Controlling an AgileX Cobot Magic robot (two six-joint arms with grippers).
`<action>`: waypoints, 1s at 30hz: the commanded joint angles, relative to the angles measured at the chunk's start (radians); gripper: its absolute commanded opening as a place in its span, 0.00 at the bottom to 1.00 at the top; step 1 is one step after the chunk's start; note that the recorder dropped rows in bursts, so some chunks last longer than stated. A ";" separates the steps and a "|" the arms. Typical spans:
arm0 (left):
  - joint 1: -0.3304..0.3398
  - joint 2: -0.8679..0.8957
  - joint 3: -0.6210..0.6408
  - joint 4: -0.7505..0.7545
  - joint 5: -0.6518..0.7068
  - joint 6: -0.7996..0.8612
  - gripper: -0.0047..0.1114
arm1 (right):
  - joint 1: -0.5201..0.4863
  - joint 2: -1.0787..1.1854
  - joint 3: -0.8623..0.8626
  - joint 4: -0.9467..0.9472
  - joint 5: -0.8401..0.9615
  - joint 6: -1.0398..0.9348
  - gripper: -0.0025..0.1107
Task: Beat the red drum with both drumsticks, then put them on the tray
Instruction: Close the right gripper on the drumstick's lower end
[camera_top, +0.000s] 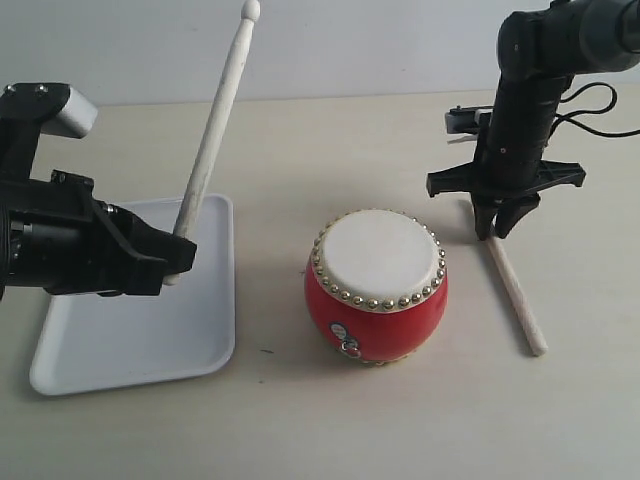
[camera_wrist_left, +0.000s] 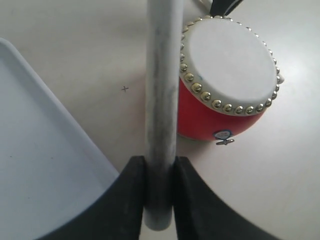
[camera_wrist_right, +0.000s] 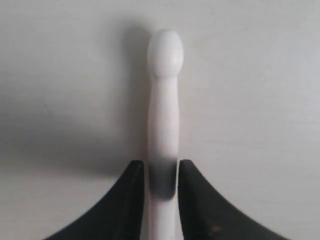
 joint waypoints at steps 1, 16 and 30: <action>0.001 -0.008 0.004 -0.010 -0.010 0.006 0.04 | -0.001 -0.006 -0.006 -0.018 -0.032 -0.009 0.25; 0.001 -0.008 0.004 -0.010 -0.041 0.014 0.04 | -0.001 -0.271 0.234 -0.014 -0.053 -0.026 0.30; 0.001 -0.008 0.004 -0.015 -0.043 0.014 0.04 | -0.001 -0.540 0.763 0.053 -0.365 -0.034 0.35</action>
